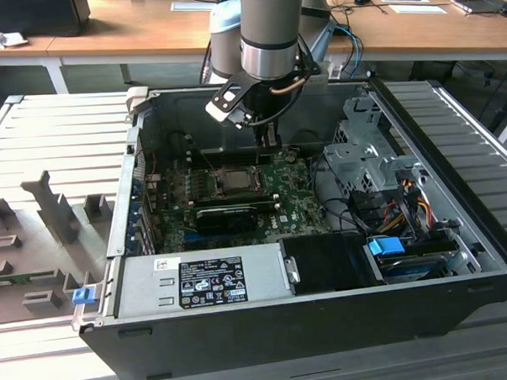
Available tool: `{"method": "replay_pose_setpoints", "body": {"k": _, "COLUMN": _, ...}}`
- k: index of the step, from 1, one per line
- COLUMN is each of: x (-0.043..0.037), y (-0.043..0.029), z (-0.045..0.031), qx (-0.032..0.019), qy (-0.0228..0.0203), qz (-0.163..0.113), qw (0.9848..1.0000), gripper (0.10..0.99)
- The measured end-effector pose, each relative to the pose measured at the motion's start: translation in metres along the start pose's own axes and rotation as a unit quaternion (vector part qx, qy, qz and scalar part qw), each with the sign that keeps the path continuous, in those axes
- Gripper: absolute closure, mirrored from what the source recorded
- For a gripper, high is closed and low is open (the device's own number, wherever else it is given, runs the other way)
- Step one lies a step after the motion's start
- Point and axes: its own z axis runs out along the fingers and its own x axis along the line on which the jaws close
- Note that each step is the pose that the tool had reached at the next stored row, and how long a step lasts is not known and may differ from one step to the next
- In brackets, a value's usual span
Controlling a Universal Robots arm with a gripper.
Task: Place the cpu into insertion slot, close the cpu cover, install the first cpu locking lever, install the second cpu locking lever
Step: 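Close the cpu cover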
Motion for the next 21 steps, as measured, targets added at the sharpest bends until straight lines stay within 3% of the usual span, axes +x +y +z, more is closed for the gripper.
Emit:
{"method": "replay_pose_setpoints", "body": {"k": 5, "x": 0.0, "y": -0.0038, "z": 0.0018, "qx": 0.0, "qy": 0.0, "qz": 0.0, "qw": 1.0, "gripper": 0.98}}
{"method": "replay_pose_setpoints", "body": {"k": 8, "x": -0.0002, "y": -0.005, "z": 0.0093, "qx": 0.0, "qy": 0.0, "qz": 0.0, "qw": 1.0, "gripper": 0.98}}
{"method": "replay_pose_setpoints", "body": {"k": 11, "x": -0.001, "y": -0.0076, "z": 0.0121, "qx": 0.0003, "qy": 0.0004, "qz": -0.001, "qw": 1.0, "gripper": 0.98}}
{"method": "replay_pose_setpoints", "body": {"k": 12, "x": -0.0011, "y": -0.0121, "z": 0.0122, "qx": 0.0002, "qy": 0.0005, "qz": -0.001, "qw": 1.0, "gripper": 0.98}}
{"method": "replay_pose_setpoints", "body": {"k": 16, "x": -0.0008, "y": -0.0414, "z": 0.018, "qx": 0.0003, "qy": 0.0007, "qz": -0.001, "qw": 1.0, "gripper": 0.98}}
{"method": "replay_pose_setpoints", "body": {"k": 18, "x": -0.0008, "y": -0.0488, "z": 0.0192, "qx": 0.0003, "qy": 0.0006, "qz": -0.001, "qw": 1.0, "gripper": 0.98}}
{"method": "replay_pose_setpoints", "body": {"k": 19, "x": -0.0007, "y": -0.0562, "z": 0.0203, "qx": 0.0003, "qy": 0.0006, "qz": -0.001, "qw": 1.0, "gripper": 0.98}}
{"method": "replay_pose_setpoints", "body": {"k": 21, "x": -0.0005, "y": -0.0609, "z": 0.0218, "qx": 0.0004, "qy": 0.0008, "qz": -0.001, "qw": 1.0, "gripper": 0.98}}
